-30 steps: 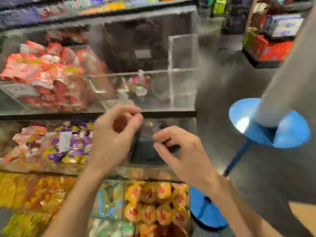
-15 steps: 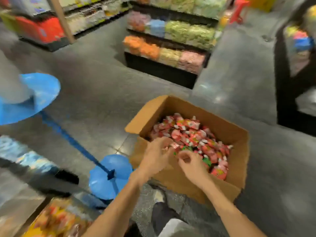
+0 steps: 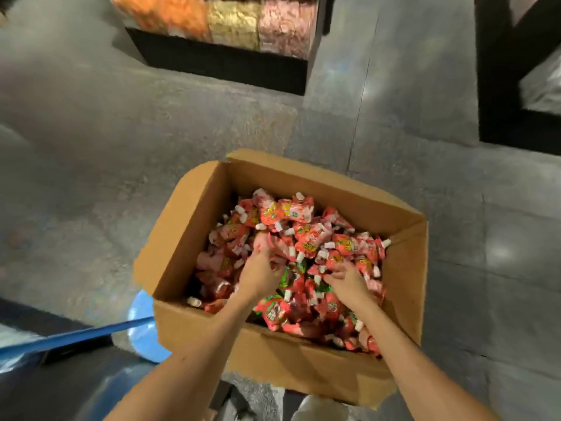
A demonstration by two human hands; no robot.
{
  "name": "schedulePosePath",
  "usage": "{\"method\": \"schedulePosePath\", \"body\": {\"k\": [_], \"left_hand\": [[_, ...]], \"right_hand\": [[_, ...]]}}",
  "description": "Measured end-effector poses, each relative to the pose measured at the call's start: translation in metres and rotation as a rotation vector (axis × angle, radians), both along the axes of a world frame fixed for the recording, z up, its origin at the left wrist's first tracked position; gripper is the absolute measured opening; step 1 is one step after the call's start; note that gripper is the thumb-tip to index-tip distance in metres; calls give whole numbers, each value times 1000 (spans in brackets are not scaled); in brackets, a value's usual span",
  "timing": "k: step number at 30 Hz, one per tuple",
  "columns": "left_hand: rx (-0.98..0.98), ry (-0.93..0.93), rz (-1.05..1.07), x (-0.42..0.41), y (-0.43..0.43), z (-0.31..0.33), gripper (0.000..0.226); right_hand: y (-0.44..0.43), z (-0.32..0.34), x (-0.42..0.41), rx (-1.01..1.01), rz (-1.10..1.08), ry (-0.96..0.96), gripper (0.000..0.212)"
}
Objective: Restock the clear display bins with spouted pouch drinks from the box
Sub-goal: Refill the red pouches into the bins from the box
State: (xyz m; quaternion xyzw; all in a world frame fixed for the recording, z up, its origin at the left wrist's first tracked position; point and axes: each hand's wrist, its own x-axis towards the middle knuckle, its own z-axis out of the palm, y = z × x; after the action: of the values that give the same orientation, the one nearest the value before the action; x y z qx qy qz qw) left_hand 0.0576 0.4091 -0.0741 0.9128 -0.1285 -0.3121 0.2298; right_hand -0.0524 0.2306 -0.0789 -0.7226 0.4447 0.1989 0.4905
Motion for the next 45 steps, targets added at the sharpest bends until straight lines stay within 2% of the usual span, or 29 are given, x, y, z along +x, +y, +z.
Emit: {"method": "schedulePosePath", "body": {"k": [3,7,9,12,16,19,23,28,32,37,40,42,45], "left_hand": [[21,-12,-47,25,-32,-18,58],[121,-164,-236,57,-73,-37,97],[164,-220,-355,70,-86,-49,108],[257,-269,-429,85,-97,-64,129],[374,-293,-523,74,-112,-82,146],[428,-304,-587,53,-124,-99,138],[412,-428,-733,47,-119,-109,88],[372,-433,-765,37,-109,-113,64],[203,-348,-648,34,-108,-96,73],[-75,-90,-428,32,-92,-59,66],[-193,12,-297,34,-76,-44,66],[-272,52,-227,36,-66,-32,60],[-377,135,-111,37,-48,-7,50]], "right_hand": [[-14,-35,22,-41,-6,73,40],[-29,-65,34,-91,-51,120,83],[-35,-73,33,-164,60,137,91],[-40,-84,30,-319,414,229,105],[-42,-102,28,-367,483,238,108],[-44,-108,30,-399,426,188,110],[-53,-106,32,-400,525,233,103],[-62,-95,25,-314,520,224,85],[-68,-90,21,-258,485,135,76],[-66,-70,21,-207,422,14,79],[-65,-49,23,-172,412,-34,70],[-64,-35,24,-117,327,-68,64],[-57,-10,34,20,59,-121,61]]}}
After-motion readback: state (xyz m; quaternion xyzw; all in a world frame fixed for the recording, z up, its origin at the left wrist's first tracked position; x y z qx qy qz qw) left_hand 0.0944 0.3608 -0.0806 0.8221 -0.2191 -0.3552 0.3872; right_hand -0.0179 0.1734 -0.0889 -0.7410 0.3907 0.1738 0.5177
